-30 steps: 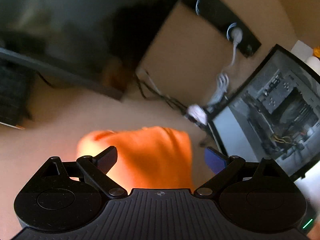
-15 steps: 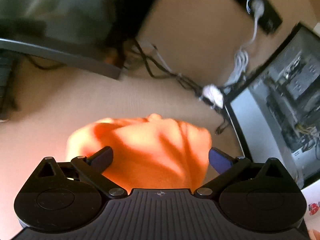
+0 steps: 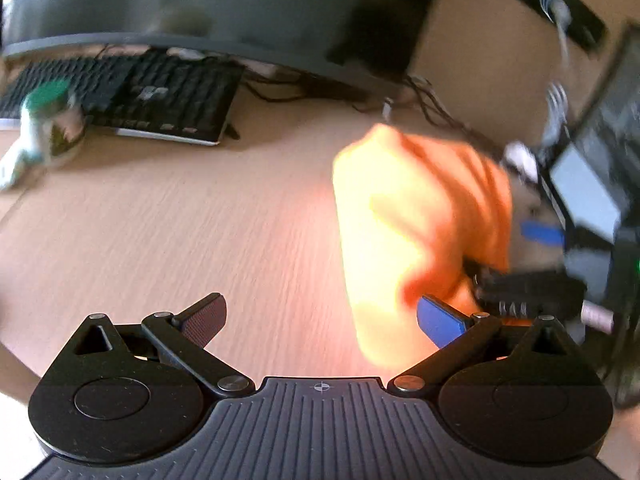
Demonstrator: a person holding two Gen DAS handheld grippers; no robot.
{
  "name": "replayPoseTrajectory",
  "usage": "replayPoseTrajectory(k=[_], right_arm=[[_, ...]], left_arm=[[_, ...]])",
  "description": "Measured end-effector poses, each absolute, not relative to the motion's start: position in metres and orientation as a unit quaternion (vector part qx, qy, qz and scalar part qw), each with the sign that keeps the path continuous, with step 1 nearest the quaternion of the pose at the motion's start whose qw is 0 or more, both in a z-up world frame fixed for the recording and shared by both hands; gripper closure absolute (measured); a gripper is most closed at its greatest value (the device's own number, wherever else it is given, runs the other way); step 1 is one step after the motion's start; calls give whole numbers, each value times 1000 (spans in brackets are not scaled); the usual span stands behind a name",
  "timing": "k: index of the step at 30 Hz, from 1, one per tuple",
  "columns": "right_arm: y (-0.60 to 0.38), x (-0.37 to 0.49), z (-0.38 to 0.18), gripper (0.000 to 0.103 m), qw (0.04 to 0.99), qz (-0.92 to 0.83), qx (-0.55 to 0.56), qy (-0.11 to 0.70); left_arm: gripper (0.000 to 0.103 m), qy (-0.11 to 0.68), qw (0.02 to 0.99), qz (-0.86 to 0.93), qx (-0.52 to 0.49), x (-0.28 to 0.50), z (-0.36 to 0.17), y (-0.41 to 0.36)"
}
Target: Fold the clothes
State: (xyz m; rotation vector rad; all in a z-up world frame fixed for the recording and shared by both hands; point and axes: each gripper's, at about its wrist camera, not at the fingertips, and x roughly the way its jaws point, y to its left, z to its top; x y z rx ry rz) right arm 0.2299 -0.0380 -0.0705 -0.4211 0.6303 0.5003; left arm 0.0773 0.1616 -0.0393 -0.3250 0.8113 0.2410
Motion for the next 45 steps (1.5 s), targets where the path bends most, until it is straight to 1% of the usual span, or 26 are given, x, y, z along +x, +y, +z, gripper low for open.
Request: replayPoseTrajectory(k=[2, 5, 10, 15, 18, 22, 28, 37, 42, 45], right_arm=[[-35, 230, -71, 0, 898, 236, -213, 303], [-31, 226, -63, 0, 898, 233, -228, 294], [-40, 220, -39, 0, 912, 240, -175, 281], [-30, 238, -51, 0, 907, 227, -173, 309], [-10, 242, -67, 0, 887, 246, -216, 327], [23, 237, -69, 0, 872, 290, -231, 320], [94, 205, -76, 0, 862, 339, -262, 270], [142, 205, -74, 0, 843, 372, -294, 253], [146, 211, -71, 0, 828, 383, -307, 272], [146, 213, -69, 0, 823, 382, -314, 281]], left_arm=[[0, 377, 906, 128, -144, 72, -29, 169], [0, 342, 911, 140, -186, 61, -7, 199], [0, 302, 912, 172, -216, 52, 11, 222], [0, 323, 906, 136, -237, 59, -7, 206], [0, 344, 898, 126, -242, 62, -21, 198], [0, 362, 891, 130, -240, 59, -29, 200], [0, 372, 883, 157, -239, 44, -30, 220], [0, 349, 888, 154, -256, 40, -30, 250], [0, 322, 888, 147, -293, 49, -31, 259], [0, 310, 893, 150, -291, 57, -26, 259]])
